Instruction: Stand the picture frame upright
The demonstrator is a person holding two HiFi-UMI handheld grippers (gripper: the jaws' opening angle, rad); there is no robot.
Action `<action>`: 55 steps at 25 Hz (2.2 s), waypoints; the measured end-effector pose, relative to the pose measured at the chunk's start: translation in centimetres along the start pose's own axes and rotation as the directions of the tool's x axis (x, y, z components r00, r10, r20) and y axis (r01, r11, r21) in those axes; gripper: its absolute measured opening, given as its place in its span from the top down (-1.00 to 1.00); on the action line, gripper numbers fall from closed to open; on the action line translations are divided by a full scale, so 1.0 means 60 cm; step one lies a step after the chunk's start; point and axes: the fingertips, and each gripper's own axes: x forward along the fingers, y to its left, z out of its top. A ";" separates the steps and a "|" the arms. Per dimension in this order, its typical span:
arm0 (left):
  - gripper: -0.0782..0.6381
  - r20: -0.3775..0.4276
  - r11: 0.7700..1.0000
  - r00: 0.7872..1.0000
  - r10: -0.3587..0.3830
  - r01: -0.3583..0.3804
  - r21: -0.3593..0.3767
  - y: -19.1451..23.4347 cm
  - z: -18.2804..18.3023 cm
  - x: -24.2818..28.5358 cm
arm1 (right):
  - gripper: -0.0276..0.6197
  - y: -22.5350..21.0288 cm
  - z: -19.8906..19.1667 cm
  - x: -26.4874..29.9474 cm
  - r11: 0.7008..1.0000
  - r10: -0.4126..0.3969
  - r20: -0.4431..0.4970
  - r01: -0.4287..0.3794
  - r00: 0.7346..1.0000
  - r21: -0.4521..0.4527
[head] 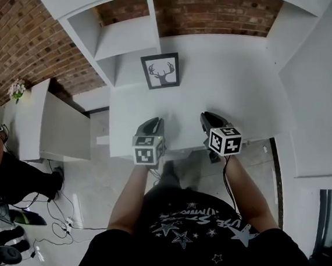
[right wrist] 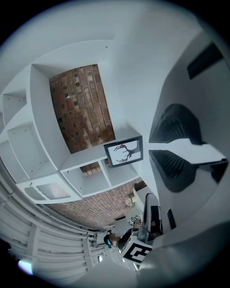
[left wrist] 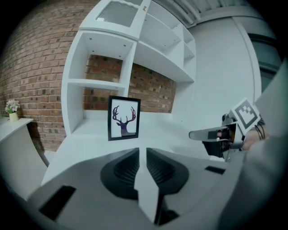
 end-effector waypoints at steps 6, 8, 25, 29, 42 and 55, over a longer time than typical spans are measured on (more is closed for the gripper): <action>0.70 -0.006 0.999 0.999 0.034 -0.034 -0.004 -0.032 -0.028 -0.056 | 0.83 0.017 -0.027 -0.046 0.999 0.046 0.014 -0.046 0.999 0.020; 0.72 -0.010 0.999 0.999 0.037 -0.037 -0.012 -0.040 -0.036 -0.074 | 0.85 0.023 -0.037 -0.055 0.997 0.061 0.017 -0.062 0.998 0.040; 0.73 -0.112 0.999 0.993 0.034 -0.033 0.011 -0.073 -0.126 -0.129 | 0.86 0.046 -0.131 -0.078 0.986 0.106 -0.020 -0.102 0.994 0.133; 0.73 -0.106 1.000 0.994 0.026 -0.027 -0.010 -0.058 -0.156 -0.148 | 0.86 0.067 -0.151 -0.088 0.989 0.082 -0.036 -0.077 0.996 0.123; 0.73 -0.030 1.000 0.999 -0.015 0.014 -0.020 0.028 -0.194 -0.316 | 0.86 0.226 -0.181 -0.149 0.994 -0.016 0.007 0.015 1.000 0.104; 0.73 0.046 0.994 0.993 -0.109 0.109 0.010 0.047 -0.192 -0.441 | 0.87 0.369 -0.203 -0.238 0.996 -0.082 0.048 0.079 0.996 0.047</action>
